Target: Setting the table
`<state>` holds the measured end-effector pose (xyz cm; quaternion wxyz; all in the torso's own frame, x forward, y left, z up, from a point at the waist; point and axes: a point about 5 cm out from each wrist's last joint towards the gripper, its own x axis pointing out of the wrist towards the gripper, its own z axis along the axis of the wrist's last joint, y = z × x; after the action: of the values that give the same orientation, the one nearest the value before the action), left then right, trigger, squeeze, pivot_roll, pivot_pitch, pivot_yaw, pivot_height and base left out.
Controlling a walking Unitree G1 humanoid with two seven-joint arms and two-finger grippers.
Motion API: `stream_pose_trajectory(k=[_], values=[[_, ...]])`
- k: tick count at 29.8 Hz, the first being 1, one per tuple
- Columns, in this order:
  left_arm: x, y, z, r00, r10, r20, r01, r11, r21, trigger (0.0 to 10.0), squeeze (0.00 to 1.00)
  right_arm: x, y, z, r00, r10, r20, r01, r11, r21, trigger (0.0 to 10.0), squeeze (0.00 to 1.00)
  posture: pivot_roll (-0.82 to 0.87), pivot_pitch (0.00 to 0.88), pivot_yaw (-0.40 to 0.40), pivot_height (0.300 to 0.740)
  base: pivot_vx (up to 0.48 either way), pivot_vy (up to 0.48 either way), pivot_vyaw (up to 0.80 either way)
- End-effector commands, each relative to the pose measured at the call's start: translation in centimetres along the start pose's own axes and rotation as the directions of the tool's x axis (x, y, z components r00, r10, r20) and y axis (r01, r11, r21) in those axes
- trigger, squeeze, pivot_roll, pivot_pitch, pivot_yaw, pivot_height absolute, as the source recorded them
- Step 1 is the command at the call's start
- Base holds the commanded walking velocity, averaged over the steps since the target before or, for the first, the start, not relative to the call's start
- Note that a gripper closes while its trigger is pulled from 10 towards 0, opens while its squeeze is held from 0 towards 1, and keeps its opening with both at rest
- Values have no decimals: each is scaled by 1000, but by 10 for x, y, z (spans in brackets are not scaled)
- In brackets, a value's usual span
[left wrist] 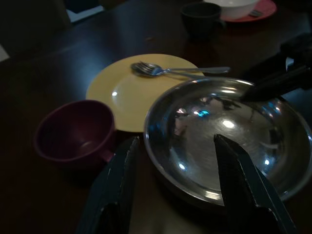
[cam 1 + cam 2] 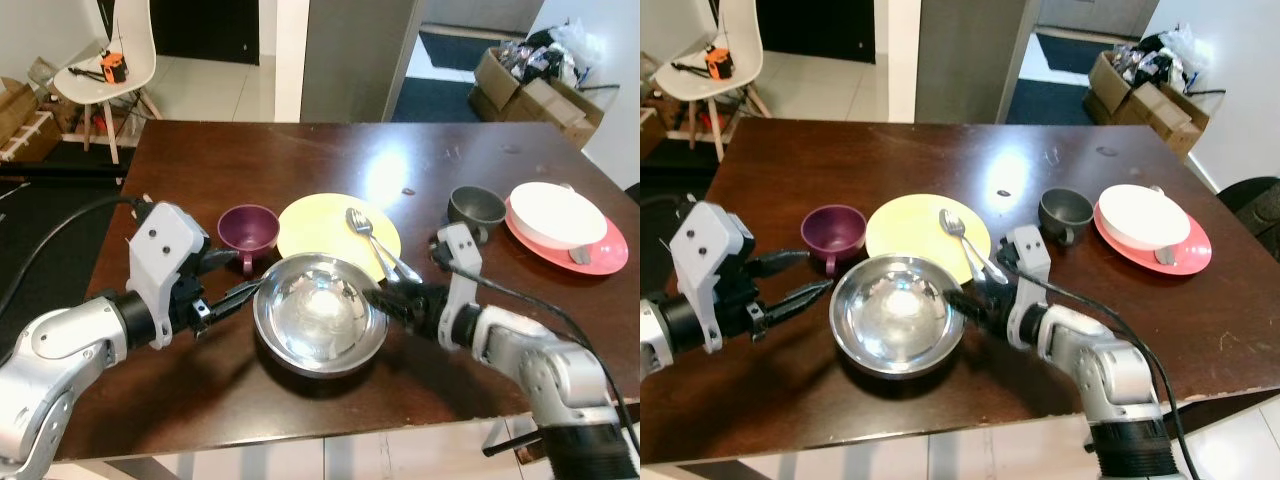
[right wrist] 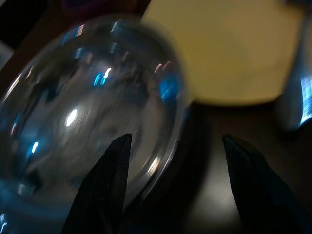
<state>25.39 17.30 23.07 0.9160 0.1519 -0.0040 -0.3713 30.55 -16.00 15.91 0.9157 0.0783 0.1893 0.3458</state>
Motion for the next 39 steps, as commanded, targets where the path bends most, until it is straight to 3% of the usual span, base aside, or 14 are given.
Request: stream_pose_trajectory(k=[1,9,10,17,25,28,32,33,36,39], values=[[1,-7,-1,1000,-25,-6,25,1000,15,10000,0,0,3,-4,999,31,-23,-31,999,12,10000,0,25,114,-4,740,0,0,0],[4,-11,-3,1000,-9,8,9,1000,2,10000,0,11,-5,-15,998,8,-68,-2,997,77,10000,0,31,112,-11,740,0,0,0],[4,-11,-3,1000,-2,8,2,1000,0,10000,0,14,-8,-16,998,-4,-61,12,992,125,0,0,33,113,-11,740,0,0,0],[5,-12,-4,1000,8,8,-8,1000,1,10000,0,17,-12,-19,999,-25,-41,31,985,170,0,0,34,113,-11,740,0,0,0],[8,-12,-11,998,57,-4,-57,998,-8,10000,0,19,-14,-7,993,-79,90,60,979,196,0,0,33,109,-9,740,0,0,0],[9,-9,-18,993,121,-18,-121,993,-14,10000,0,20,-13,-1,983,-107,149,76,977,199,0,0,32,104,-8,740,0,0,0],[10,3,-26,947,320,-23,-321,943,-90,10000,0,18,-4,20,926,-165,338,108,977,182,0,0,33,97,-3,740,0,0,0],[10,7,-26,925,379,-13,-377,917,-130,10000,0,16,1,30,882,-206,425,139,973,182,0,0,31,94,-1,740,0,0,0],[11,11,-27,895,446,-7,-441,881,-172,10000,0,12,10,45,802,-246,544,161,967,200,0,0,27,87,3,740,0,0,0],[14,12,-26,884,468,-2,-459,866,-198,10000,0,11,16,53,751,-281,598,205,960,193,0,0,22,79,8,740,0,0,0]])
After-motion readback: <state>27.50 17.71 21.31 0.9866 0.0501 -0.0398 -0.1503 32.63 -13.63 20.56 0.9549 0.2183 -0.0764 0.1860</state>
